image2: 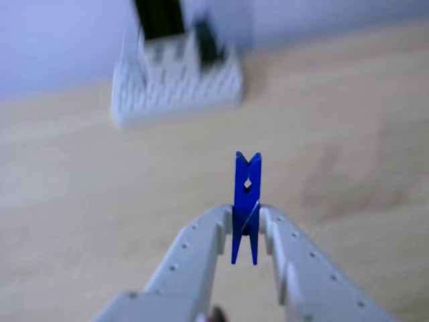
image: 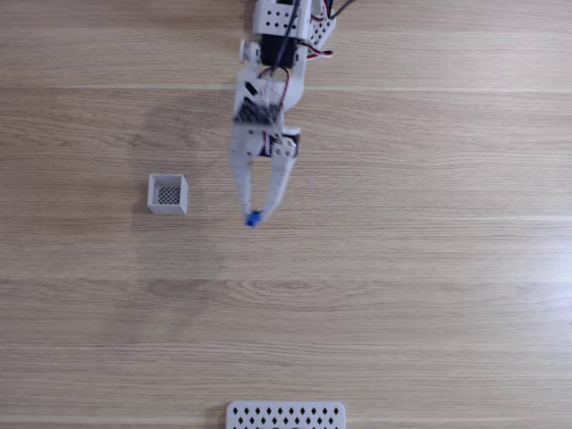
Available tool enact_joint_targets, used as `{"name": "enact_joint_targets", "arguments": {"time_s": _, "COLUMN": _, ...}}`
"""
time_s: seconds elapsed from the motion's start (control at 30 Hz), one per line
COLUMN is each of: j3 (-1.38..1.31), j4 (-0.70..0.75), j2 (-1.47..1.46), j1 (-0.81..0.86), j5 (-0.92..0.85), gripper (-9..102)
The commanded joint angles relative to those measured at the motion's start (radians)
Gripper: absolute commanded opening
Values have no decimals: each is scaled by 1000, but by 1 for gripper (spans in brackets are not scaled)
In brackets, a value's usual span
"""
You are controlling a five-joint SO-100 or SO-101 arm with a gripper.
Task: Grasp a peg and put it in the crate.
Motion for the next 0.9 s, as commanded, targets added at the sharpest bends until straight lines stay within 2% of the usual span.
{"name": "enact_joint_targets", "arguments": {"time_s": 0.0, "j3": 91, "j4": -336, "j2": 100, "j1": 97, "j5": -9, "gripper": -1}}
{"name": "enact_joint_targets", "arguments": {"time_s": 0.17, "j3": 247, "j4": -635, "j2": 58, "j1": 239, "j5": -6, "gripper": -1}}
{"name": "enact_joint_targets", "arguments": {"time_s": 0.33, "j3": 276, "j4": -764, "j2": -92, "j1": 341, "j5": -6, "gripper": -1}}
{"name": "enact_joint_targets", "arguments": {"time_s": 0.63, "j3": 149, "j4": -753, "j2": -318, "j1": 385, "j5": -6, "gripper": -1}}
{"name": "enact_joint_targets", "arguments": {"time_s": 0.87, "j3": 34, "j4": -649, "j2": -377, "j1": 414, "j5": -6, "gripper": -1}}
